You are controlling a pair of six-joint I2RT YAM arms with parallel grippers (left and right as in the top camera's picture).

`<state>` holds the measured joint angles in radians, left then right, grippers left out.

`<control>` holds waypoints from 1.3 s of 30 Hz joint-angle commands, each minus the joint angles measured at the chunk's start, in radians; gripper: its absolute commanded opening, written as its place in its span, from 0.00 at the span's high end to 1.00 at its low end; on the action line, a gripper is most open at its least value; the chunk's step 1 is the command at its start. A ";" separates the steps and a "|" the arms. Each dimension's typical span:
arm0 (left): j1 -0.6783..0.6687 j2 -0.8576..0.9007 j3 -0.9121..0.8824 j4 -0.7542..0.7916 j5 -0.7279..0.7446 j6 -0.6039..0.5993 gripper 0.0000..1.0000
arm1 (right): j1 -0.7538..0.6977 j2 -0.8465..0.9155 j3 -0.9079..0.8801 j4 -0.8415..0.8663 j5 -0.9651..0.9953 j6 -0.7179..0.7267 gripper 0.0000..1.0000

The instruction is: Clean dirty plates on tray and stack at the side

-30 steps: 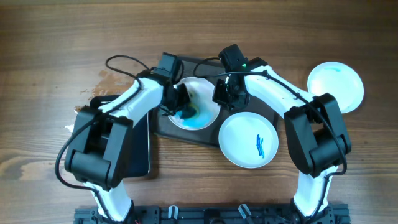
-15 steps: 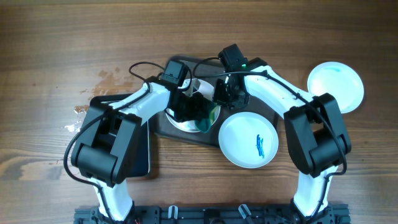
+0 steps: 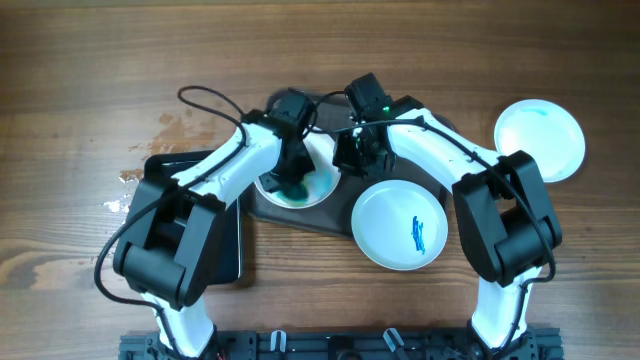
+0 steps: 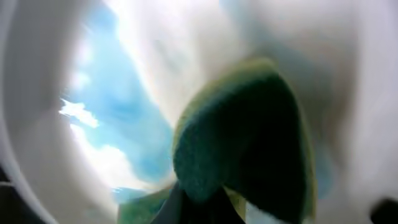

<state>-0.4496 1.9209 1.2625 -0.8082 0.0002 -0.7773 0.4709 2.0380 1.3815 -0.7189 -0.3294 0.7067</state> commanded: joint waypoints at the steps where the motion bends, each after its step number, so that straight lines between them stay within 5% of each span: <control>1: 0.016 0.020 0.071 -0.014 -0.174 -0.013 0.96 | -0.013 0.000 -0.003 -0.008 0.067 0.004 0.95; 9: 0.014 0.018 0.205 0.015 -0.138 0.037 0.96 | -0.013 0.000 -0.003 -0.008 0.067 -0.001 0.96; 19: 0.109 -0.143 0.314 -0.414 -0.177 -0.076 0.96 | -0.014 -0.002 -0.002 0.179 0.141 -0.220 0.96; 22: 0.179 -0.145 0.314 -0.547 -0.177 -0.075 0.96 | -0.014 -0.042 0.007 0.262 0.157 -0.394 0.96; 32: 0.275 -0.144 0.314 -0.569 -0.173 -0.013 0.96 | -0.014 -0.344 0.009 0.205 0.466 -0.821 0.96; 38: 0.290 -0.144 0.314 -0.547 -0.174 -0.011 0.96 | -0.014 -0.372 0.009 0.132 0.406 -0.799 0.96; 39: 0.290 -0.143 0.314 -0.546 -0.173 0.000 0.96 | -0.014 -0.372 0.009 0.122 0.382 -0.752 0.86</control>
<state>-0.1684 1.7924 1.5642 -1.3582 -0.1600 -0.8051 0.4564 1.6733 1.3785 -0.5800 0.1055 -0.0917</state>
